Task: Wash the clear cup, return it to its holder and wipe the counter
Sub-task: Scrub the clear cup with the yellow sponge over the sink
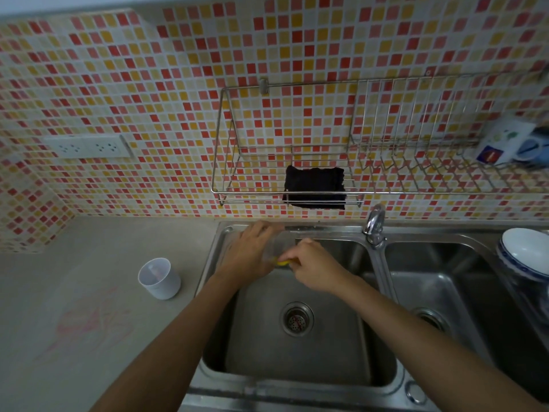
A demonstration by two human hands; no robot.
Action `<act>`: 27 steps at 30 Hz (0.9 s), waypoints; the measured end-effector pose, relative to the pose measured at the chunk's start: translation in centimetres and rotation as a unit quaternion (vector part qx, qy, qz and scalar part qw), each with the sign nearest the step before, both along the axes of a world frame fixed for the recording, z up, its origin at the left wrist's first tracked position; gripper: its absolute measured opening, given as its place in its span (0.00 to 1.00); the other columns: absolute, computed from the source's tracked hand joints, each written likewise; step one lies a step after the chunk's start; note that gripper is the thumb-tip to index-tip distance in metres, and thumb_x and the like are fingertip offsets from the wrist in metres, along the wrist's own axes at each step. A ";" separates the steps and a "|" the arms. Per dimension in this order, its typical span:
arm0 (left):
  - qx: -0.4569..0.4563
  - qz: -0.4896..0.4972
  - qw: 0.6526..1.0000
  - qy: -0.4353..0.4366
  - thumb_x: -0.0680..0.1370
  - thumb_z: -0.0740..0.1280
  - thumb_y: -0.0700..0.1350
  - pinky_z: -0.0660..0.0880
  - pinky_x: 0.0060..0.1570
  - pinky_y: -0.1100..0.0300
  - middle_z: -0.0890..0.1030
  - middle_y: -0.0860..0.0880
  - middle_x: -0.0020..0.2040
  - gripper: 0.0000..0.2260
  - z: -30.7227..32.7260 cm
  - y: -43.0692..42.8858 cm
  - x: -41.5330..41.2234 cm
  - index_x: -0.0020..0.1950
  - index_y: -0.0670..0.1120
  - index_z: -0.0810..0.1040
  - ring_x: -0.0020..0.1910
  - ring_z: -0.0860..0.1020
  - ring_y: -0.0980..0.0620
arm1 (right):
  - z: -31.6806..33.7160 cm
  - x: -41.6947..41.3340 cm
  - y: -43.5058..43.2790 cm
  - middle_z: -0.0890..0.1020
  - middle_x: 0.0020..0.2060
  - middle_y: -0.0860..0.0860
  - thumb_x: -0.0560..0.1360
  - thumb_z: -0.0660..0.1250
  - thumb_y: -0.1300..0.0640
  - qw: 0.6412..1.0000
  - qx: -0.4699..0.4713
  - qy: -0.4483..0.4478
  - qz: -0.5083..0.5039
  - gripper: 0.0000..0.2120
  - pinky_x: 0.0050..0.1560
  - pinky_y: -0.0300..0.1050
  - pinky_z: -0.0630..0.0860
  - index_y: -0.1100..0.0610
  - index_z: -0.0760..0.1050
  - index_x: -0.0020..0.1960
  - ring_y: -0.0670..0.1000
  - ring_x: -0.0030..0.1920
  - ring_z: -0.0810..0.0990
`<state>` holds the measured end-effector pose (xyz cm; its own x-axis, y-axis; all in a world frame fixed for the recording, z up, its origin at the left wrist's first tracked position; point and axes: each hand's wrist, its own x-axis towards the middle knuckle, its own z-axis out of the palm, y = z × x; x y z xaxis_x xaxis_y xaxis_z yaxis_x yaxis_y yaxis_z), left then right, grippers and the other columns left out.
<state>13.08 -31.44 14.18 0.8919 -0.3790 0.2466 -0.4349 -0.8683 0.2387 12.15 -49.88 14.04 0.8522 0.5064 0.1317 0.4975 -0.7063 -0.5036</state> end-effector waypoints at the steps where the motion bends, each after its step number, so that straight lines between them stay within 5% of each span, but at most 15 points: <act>1: -0.001 0.000 1.000 -0.001 0.68 0.73 0.51 0.72 0.59 0.51 0.70 0.51 0.64 0.31 -0.1 0.0 0.0 0.69 0.53 0.66 0.62 0.69 0.51 | 0.2 0.1 -0.2 0.79 0.48 0.47 0.75 0.65 0.63 1.000 -0.012 -0.026 0.008 0.16 0.54 0.45 0.69 0.49 0.80 0.59 0.49 0.52 0.69; 5: -0.005 -0.004 1.000 -0.016 0.67 0.73 0.49 0.68 0.56 0.55 0.71 0.49 0.62 0.32 0.8 -0.4 0.1 0.69 0.51 0.67 0.60 0.70 0.49 | -0.6 0.2 -0.3 0.83 0.49 0.45 0.63 0.74 0.64 0.970 -0.098 -0.221 0.003 0.17 0.46 0.49 0.76 0.51 0.82 0.51 0.54 0.49 0.75; 7: 0.001 -0.011 1.000 -0.017 0.67 0.73 0.50 0.69 0.56 0.54 0.71 0.49 0.61 0.32 1.3 -0.5 0.3 0.69 0.51 0.67 0.60 0.71 0.49 | -0.8 -0.3 0.2 0.83 0.49 0.45 0.66 0.72 0.65 0.977 -0.058 -0.206 -0.005 0.16 0.47 0.48 0.75 0.51 0.83 0.51 0.53 0.49 0.74; 10: 0.018 -0.006 1.000 -0.011 0.68 0.73 0.51 0.70 0.58 0.55 0.70 0.50 0.63 0.31 1.0 -0.3 0.0 0.69 0.51 0.67 0.61 0.70 0.50 | -0.9 -0.2 0.4 0.82 0.53 0.47 0.75 0.64 0.63 0.999 0.023 -0.035 -0.026 0.15 0.55 0.43 0.69 0.50 0.80 0.58 0.48 0.52 0.68; 12: 0.018 0.001 1.000 -0.019 0.68 0.73 0.51 0.71 0.58 0.54 0.70 0.50 0.64 0.32 0.6 -0.3 -0.1 0.69 0.52 0.66 0.61 0.70 0.50 | -0.9 0.1 0.0 0.82 0.52 0.47 0.75 0.63 0.62 0.999 0.002 -0.031 -0.011 0.15 0.54 0.42 0.69 0.50 0.80 0.58 0.47 0.52 0.68; 16: -0.016 -0.001 1.000 -0.010 0.66 0.75 0.50 0.73 0.56 0.53 0.71 0.50 0.62 0.33 0.6 -0.3 0.1 0.69 0.52 0.67 0.59 0.71 0.50 | -1.0 0.1 -0.3 0.84 0.49 0.46 0.69 0.68 0.67 0.984 -0.047 -0.170 0.014 0.17 0.46 0.48 0.75 0.52 0.82 0.53 0.52 0.48 0.72; 19: -0.030 0.010 1.000 -0.001 0.68 0.74 0.48 0.71 0.58 0.57 0.70 0.50 0.65 0.32 0.4 0.1 -0.6 0.70 0.52 0.67 0.61 0.70 0.51 | -0.3 0.2 -0.3 0.81 0.50 0.50 0.72 0.65 0.63 0.996 -0.057 -0.060 -0.018 0.17 0.51 0.45 0.75 0.48 0.81 0.56 0.50 0.50 0.72; 21: -0.078 0.029 0.997 0.007 0.68 0.74 0.45 0.70 0.59 0.59 0.71 0.51 0.66 0.31 0.2 0.8 -1.2 0.69 0.52 0.67 0.62 0.69 0.53 | 1.0 0.4 -0.8 0.79 0.51 0.51 0.74 0.64 0.62 0.999 -0.021 0.023 -0.040 0.17 0.51 0.43 0.74 0.47 0.80 0.57 0.48 0.48 0.74; 23: -0.116 0.049 0.992 0.014 0.67 0.76 0.45 0.73 0.60 0.56 0.71 0.52 0.66 0.32 0.3 1.8 -1.4 0.68 0.54 0.67 0.62 0.69 0.54 | 3.4 0.4 -1.4 0.81 0.48 0.50 0.75 0.64 0.62 0.994 0.066 0.063 -0.064 0.15 0.38 0.38 0.75 0.47 0.80 0.58 0.48 0.40 0.77; 27: -0.125 0.070 0.990 0.019 0.64 0.78 0.49 0.73 0.62 0.47 0.71 0.53 0.67 0.36 0.1 3.3 -1.2 0.68 0.57 0.64 0.65 0.69 0.51 | 8.8 0.8 -1.6 0.83 0.50 0.44 0.77 0.67 0.58 0.963 0.247 -0.002 -0.106 0.13 0.39 0.32 0.74 0.50 0.79 0.59 0.43 0.43 0.79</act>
<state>11.84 -28.16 14.33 0.9419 -0.1819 0.2823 -0.3005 -0.8318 0.4666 12.97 -51.45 22.80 0.9283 0.1956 0.3162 0.3717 -0.4664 -0.8027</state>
